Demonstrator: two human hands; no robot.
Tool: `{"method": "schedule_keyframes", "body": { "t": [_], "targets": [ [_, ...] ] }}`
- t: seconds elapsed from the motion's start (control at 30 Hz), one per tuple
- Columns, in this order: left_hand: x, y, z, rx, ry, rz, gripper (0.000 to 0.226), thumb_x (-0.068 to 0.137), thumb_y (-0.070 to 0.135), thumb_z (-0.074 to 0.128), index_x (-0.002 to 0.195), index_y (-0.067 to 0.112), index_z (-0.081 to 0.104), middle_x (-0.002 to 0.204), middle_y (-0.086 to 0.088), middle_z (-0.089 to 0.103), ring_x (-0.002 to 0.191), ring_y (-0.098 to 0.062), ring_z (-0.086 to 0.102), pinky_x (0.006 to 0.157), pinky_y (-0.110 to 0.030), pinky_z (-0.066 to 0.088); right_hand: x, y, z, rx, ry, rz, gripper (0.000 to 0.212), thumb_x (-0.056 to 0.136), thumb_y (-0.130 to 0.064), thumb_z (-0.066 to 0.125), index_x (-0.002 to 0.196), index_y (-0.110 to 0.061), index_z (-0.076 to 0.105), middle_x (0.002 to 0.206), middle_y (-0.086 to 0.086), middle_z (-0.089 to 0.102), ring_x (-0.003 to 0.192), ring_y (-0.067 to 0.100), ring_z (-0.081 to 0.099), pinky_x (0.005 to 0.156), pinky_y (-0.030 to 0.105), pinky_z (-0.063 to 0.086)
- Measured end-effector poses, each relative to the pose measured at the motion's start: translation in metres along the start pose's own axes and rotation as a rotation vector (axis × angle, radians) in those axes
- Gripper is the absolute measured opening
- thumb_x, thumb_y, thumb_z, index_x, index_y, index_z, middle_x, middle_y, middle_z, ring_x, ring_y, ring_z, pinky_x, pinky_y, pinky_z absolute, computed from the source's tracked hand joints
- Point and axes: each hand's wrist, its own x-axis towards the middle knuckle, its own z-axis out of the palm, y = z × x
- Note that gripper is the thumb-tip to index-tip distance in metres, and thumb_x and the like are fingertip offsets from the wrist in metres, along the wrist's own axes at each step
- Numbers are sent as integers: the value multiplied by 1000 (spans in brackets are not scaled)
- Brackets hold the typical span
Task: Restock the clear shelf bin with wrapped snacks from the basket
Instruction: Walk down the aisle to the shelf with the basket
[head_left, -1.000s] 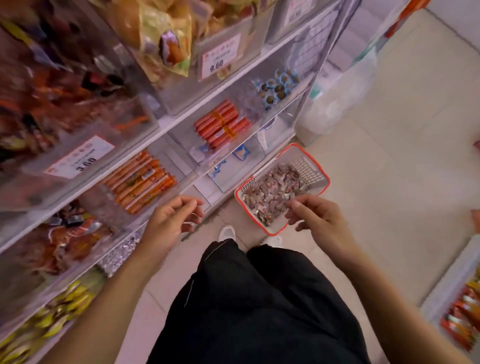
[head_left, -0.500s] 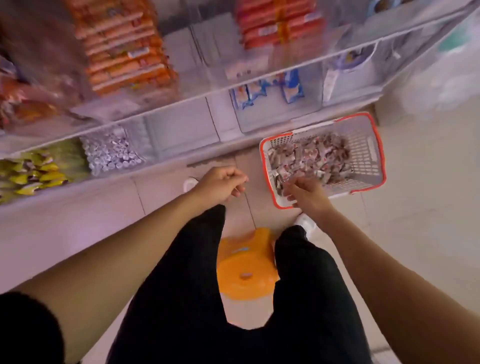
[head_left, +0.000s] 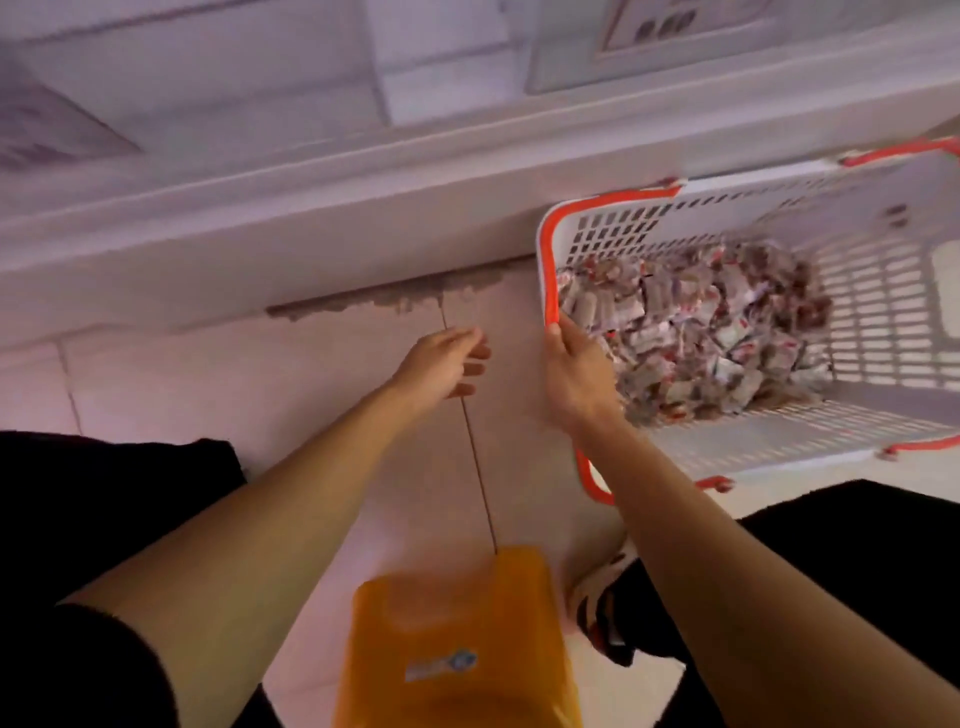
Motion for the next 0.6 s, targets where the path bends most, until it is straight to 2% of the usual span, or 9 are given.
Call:
{"method": "schedule_keyframes", "body": {
  "t": [0.1,0.17,0.23,0.3,0.33,0.4,0.5,0.57,0.6],
  "targets": [
    [10,-10,-36,-8,22,9,47,104,46,39,114,11,68,108,-8,72,98,-24,68,86,-37,55,-12,-29,23,-168,-102,-112,42,106,-32,32,105,-5,64,106,24,67,98,40,63,81,38,45],
    [8,-12,-67,-50,42,22,59,102,57,32,105,11,70,94,-7,73,86,-22,68,79,-34,54,-25,-48,54,-140,-282,-215,41,106,-29,33,102,-3,64,109,23,67,102,38,63,84,36,45],
    [3,-16,-104,-89,171,87,58,101,59,34,93,15,70,80,-3,73,75,-20,66,73,-30,52,-41,-63,87,-35,-509,-316,35,105,-19,37,102,0,66,109,20,69,101,33,64,87,34,47],
    [-5,-33,-140,-103,362,144,52,97,59,45,97,14,72,90,-6,75,80,-22,69,78,-33,56,-46,-71,111,59,-595,-410,30,103,-11,41,111,-4,69,114,12,70,99,19,65,90,28,51],
    [-8,-47,-157,-82,475,154,48,95,54,51,100,11,71,98,-10,74,85,-26,70,82,-37,57,-44,-74,115,97,-551,-434,27,102,-10,46,113,-5,70,113,11,71,97,16,65,88,27,53],
    [-26,-81,-182,-11,659,178,34,93,41,58,99,9,70,99,-16,72,89,-32,69,81,-42,55,-33,-69,102,-4,-291,-516,21,97,-12,56,110,-6,71,107,12,73,96,20,67,90,34,52],
    [-40,-123,-214,194,858,143,37,98,39,49,113,9,63,110,-20,67,105,-40,63,84,-38,49,6,-37,48,-395,201,-510,39,86,-19,63,123,-6,63,125,18,62,119,34,55,104,39,42],
    [-37,-136,-234,182,878,147,38,99,40,47,115,8,60,114,-21,67,104,-42,64,90,-43,53,27,-7,16,-565,416,-257,58,83,-31,63,133,-5,48,137,20,49,128,39,43,106,46,37],
    [-34,-138,-242,141,855,169,38,99,41,49,113,8,61,112,-21,68,100,-43,66,88,-48,55,30,2,6,-554,400,-85,63,85,-38,61,134,-2,44,138,23,48,128,41,44,105,48,38]
  ]
}}
